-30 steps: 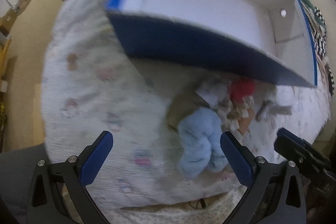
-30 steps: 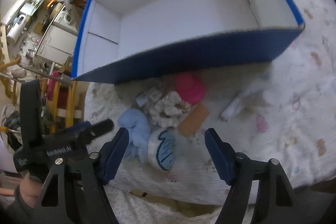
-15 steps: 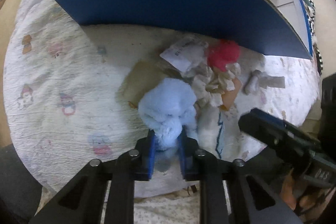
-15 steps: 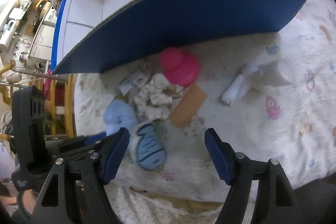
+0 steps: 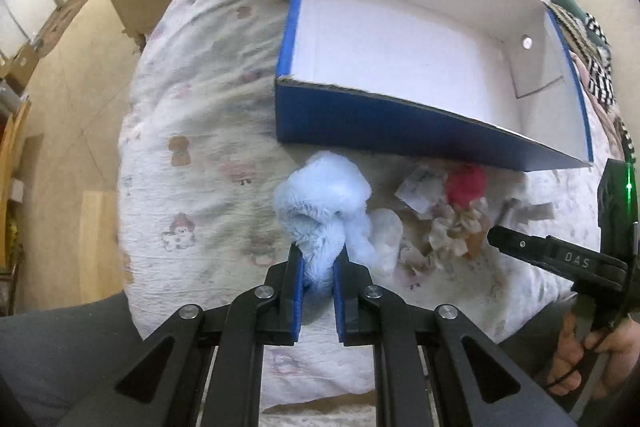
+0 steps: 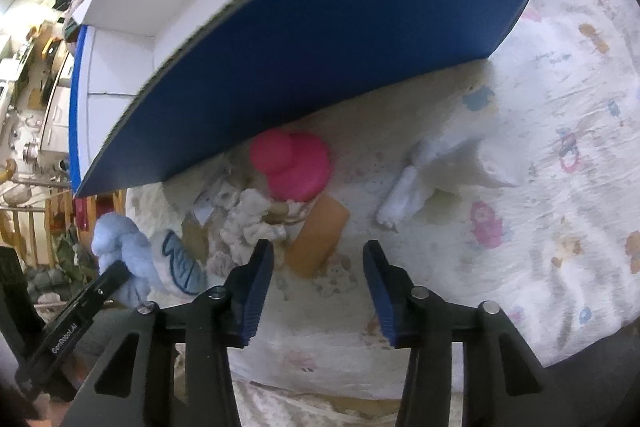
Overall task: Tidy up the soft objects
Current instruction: 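Carry the blue sock with the left gripper and the orange sponge with the right gripper into the box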
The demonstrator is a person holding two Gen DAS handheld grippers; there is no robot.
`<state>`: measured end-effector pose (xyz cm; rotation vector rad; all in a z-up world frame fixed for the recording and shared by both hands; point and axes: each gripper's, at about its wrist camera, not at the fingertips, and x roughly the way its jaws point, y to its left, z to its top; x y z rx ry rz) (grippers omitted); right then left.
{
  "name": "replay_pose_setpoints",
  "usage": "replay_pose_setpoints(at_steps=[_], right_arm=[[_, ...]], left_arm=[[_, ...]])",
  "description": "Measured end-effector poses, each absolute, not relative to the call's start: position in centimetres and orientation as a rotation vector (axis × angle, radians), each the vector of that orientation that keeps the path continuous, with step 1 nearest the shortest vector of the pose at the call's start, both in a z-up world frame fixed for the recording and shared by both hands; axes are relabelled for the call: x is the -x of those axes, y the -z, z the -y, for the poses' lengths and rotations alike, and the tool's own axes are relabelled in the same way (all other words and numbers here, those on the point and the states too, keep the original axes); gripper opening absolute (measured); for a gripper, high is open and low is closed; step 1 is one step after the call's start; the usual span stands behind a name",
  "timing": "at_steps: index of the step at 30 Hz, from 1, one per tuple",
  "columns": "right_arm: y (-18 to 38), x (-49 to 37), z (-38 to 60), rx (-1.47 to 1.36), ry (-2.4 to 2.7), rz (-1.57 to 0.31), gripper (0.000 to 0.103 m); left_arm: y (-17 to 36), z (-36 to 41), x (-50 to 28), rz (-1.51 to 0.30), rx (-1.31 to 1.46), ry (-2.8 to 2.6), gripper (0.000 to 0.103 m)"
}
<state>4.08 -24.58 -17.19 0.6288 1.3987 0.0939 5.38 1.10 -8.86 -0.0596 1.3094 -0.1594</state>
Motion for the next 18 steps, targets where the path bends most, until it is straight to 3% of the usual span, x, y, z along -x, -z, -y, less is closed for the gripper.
replay_pose_setpoints(at_steps=[7,10,11,18], right_arm=[[19.4,-5.4,23.4,-0.604,-0.073,-1.458,0.036],[19.4,-5.5,23.3,-0.578,-0.084,-1.45,0.012],[19.3,-5.5,23.4,-0.571,-0.081,-1.442,0.009],[17.3,-4.5,23.3,-0.555,-0.124,-1.374,0.008]], left_arm=[[10.9,-0.1,-6.3,-1.348,0.071,0.143,0.011],[10.7,0.1,-6.4,-1.34,0.066,0.137,0.011],[10.7,0.2,-6.4,-1.339,0.066,0.134,0.011],[10.7,0.3,-6.3,-1.318,0.063,0.115,0.011]])
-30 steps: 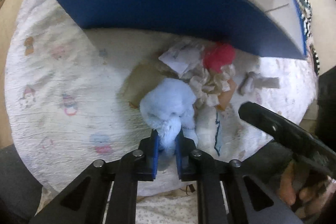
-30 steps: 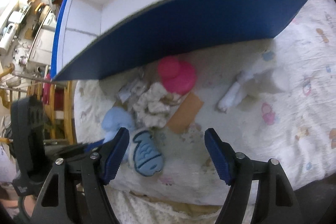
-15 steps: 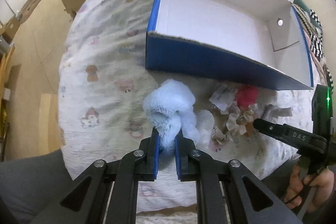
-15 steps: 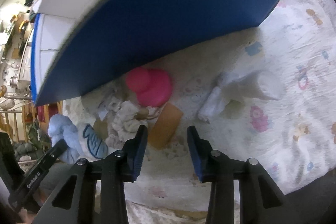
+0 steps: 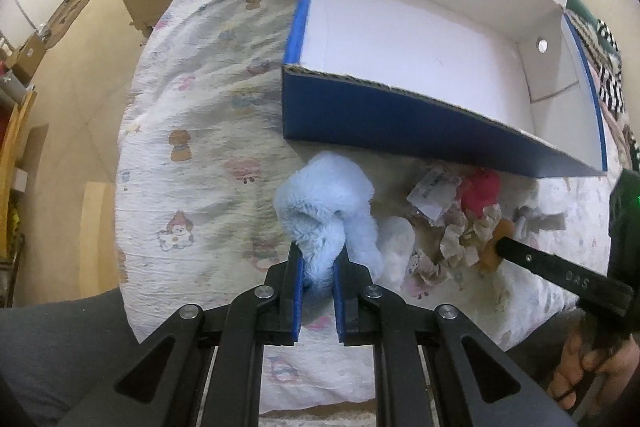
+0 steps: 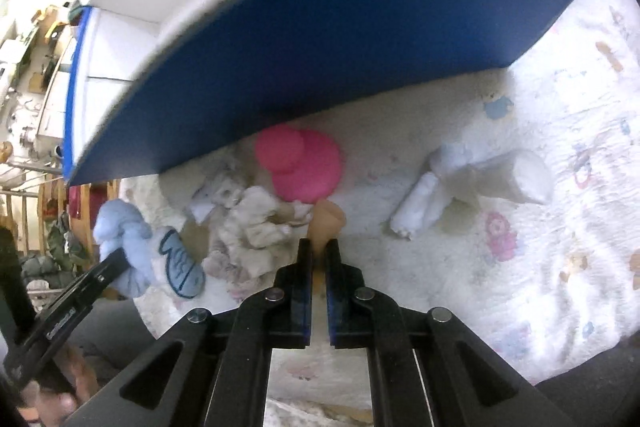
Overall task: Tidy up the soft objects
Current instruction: 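Carry the blue sock with the left gripper and the orange sponge with the right gripper into the box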
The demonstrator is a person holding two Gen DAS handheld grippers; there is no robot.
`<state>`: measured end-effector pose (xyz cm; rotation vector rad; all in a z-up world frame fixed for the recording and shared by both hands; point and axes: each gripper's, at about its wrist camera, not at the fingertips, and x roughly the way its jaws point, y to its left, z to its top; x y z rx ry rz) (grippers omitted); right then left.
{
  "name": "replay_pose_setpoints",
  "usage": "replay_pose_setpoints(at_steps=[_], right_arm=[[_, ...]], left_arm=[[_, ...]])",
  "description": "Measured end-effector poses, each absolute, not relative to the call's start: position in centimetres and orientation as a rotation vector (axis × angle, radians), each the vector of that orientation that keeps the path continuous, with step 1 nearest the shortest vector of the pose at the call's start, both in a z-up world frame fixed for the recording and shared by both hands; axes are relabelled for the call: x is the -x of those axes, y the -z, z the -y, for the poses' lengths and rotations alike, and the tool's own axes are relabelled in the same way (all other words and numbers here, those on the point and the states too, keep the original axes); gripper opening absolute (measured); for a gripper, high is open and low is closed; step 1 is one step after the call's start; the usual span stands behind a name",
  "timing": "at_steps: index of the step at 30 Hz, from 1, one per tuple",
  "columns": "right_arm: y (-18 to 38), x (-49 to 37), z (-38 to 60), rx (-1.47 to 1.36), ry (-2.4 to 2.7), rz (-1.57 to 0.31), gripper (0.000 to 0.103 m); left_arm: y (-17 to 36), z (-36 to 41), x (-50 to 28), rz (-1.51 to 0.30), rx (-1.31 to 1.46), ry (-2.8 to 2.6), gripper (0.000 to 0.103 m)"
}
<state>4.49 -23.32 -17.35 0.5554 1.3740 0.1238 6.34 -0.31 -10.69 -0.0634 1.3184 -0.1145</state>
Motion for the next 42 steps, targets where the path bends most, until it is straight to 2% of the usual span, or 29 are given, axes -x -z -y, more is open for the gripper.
replay_pose_setpoints(at_steps=[5,18,28,35,42], right_arm=[[14.6,-3.8,22.7,-0.5,-0.165,-1.273,0.006],[7.9,-1.5,22.3,-0.431,-0.234,-1.07,0.006],[2.3,-2.1,22.7,-0.394,-0.29,-0.928,0.006],[-1.0,-4.7,23.5,-0.367,-0.29,-0.855,0.006],[-1.0,-7.8,25.3,-0.357,-0.263,-0.847,0.006]], left_arm=[[9.1,-0.2,-5.5,-1.271,0.105,0.113,0.011],[-0.2,-1.1,-1.3,-0.98,0.049,0.1,0.011],[-5.9,0.8,-3.9,-0.82,-0.016,0.105,0.011],[-7.6,3.1,-6.9,-0.781,-0.05,0.125,0.011],[-6.4,4.6,-10.5,-0.827,-0.059,0.147,0.011]])
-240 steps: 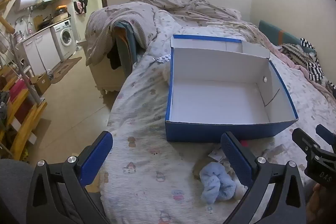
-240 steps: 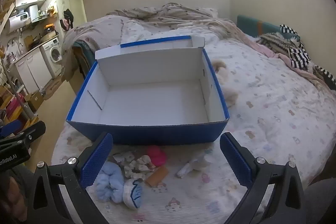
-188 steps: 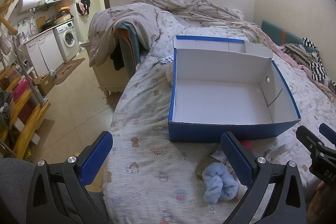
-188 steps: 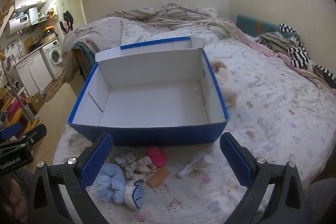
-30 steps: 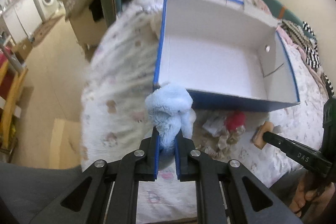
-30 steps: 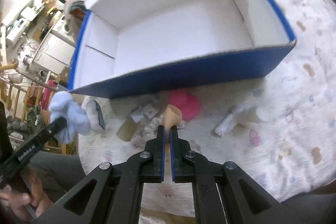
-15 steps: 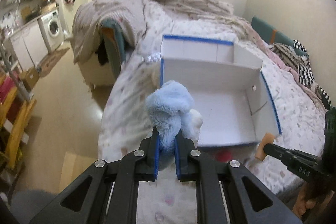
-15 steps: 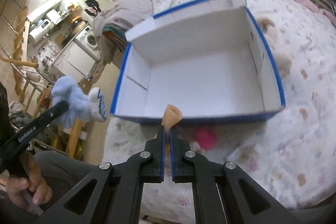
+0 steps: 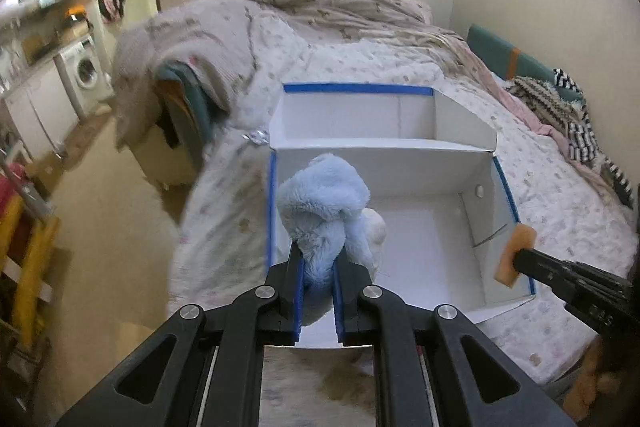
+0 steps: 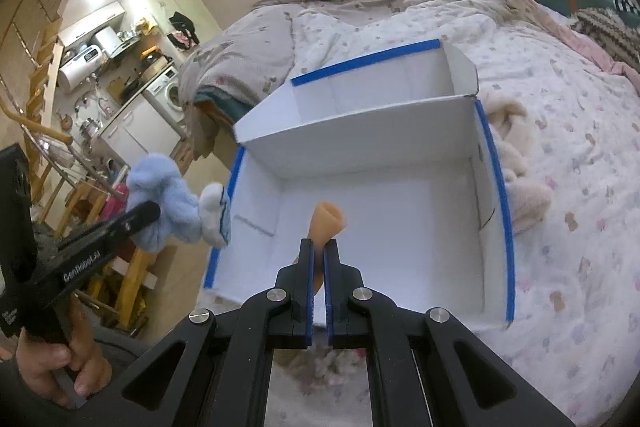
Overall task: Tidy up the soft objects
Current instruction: 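Carry the blue sock with the left gripper and the orange sponge with the right gripper into the box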
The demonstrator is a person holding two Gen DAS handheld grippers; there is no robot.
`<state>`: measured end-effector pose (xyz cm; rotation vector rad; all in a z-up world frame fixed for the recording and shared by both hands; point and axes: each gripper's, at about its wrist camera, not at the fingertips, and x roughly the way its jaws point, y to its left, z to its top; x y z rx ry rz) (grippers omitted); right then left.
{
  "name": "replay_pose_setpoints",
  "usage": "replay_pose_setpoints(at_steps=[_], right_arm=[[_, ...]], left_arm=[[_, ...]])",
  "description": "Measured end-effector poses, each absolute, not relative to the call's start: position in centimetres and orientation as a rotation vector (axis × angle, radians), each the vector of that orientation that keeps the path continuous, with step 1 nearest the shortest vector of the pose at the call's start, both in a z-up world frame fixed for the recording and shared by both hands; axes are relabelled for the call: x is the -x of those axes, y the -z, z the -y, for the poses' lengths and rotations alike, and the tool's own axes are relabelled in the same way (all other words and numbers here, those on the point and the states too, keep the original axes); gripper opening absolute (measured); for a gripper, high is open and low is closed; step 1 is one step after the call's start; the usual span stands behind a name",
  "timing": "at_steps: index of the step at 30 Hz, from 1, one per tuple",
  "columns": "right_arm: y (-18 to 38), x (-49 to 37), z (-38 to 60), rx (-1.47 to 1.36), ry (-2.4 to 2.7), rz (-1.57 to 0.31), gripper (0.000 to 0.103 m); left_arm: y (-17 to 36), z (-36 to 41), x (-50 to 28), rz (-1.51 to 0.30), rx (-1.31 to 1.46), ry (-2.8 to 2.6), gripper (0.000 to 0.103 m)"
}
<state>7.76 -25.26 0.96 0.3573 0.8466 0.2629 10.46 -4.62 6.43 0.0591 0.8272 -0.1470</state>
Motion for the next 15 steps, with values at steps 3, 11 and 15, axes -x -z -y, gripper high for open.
replay_pose_setpoints(at_steps=[3,11,15], right_arm=[[0.1,-9.4,25.9,-0.352,-0.238,-0.858,0.006],[4.5,-11.9,27.3,-0.398,-0.203,-0.935,0.006],[5.6,-12.5,26.8,-0.365,-0.203,-0.954,0.006]], left_arm=[[-4.7,4.9,-12.0,-0.877,-0.031,0.163,0.011],[-0.7,5.8,-15.0,-0.913,-0.056,0.117,0.011],[1.7,6.0,-16.3,-0.949,-0.042,0.112,0.011]])
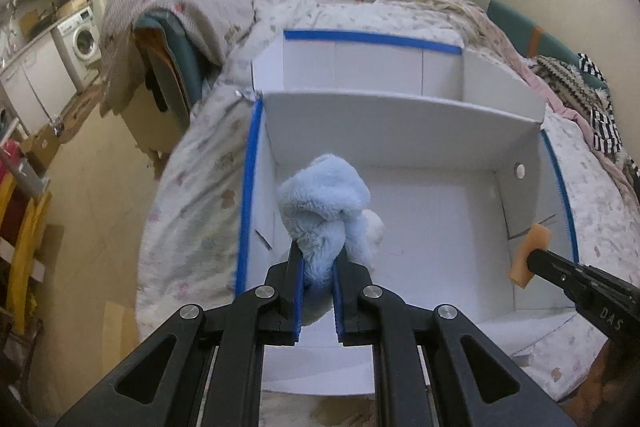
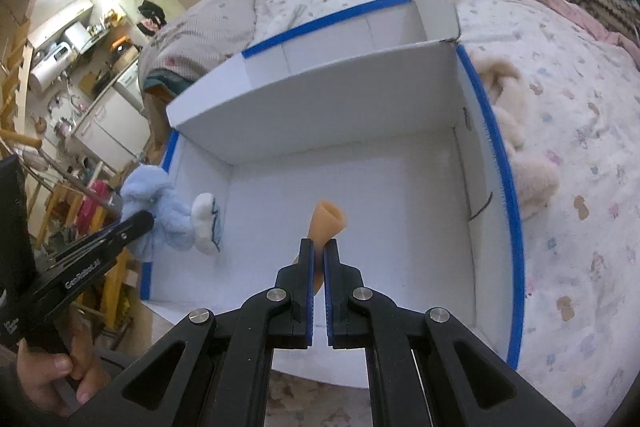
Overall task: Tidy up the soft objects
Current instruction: 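Carry the blue sock with the left gripper and the orange sponge with the right gripper into the box, then open the left gripper to drop the blue sock while the right gripper releases the sponge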
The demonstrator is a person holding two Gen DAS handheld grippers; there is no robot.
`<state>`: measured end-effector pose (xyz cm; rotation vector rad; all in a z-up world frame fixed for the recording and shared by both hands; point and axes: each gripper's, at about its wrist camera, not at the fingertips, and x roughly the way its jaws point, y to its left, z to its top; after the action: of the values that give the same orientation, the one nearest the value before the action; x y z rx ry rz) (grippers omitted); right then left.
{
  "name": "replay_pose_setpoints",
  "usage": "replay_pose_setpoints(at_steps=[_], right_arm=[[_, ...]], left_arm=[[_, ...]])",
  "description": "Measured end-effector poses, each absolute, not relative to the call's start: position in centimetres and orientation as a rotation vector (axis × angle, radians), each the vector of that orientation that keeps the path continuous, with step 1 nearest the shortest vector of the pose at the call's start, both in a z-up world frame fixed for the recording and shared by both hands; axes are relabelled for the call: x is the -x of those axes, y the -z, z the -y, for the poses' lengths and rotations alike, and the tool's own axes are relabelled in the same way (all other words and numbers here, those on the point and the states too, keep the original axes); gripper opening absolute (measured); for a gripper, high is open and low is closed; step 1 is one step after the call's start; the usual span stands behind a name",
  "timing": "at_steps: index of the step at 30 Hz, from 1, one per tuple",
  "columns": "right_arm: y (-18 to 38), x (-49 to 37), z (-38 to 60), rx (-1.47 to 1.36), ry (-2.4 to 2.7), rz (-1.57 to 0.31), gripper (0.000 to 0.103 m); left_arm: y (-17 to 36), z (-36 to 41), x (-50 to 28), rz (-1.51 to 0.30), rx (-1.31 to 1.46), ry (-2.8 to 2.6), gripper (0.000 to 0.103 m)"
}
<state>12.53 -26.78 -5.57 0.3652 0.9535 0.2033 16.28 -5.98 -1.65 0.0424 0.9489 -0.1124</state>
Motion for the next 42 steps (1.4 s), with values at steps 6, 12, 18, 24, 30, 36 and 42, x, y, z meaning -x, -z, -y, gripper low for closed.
replay_pose_setpoints(at_steps=[6,12,18,24,30,36,42], right_arm=[[7.9,-13.4,26.3,-0.333,-0.184,-1.019,0.006],[8.9,-14.1,25.4,-0.314,-0.185,-1.061,0.006],[9.5,-14.5,25.1,-0.305,-0.183,-1.093,0.007],[9.7,-14.5,25.3,-0.305,-0.172,-1.102,0.007],[9.3,-14.6,25.3,-0.317,-0.167,-1.091,0.011],[9.2,-14.6,25.3,-0.321,-0.169,-1.082,0.012],[8.6,-14.1,25.5,-0.331,-0.187,-1.05,0.056]], left_arm=[[4.1,6.5,-17.3,-0.971,-0.034,0.131,0.011],[5.5,7.0,-17.5,-0.995,-0.075,0.13,0.011],[6.2,7.4,-17.4,-0.994,-0.102,0.119,0.012],[6.7,7.7,-17.4,-1.011,-0.098,0.113,0.015],[6.7,7.8,-17.4,-1.01,-0.115,0.101,0.021],[5.9,7.8,-16.8,-0.965,-0.135,0.083,0.055],[5.2,7.9,-16.5,-0.945,-0.142,0.077,0.063]])
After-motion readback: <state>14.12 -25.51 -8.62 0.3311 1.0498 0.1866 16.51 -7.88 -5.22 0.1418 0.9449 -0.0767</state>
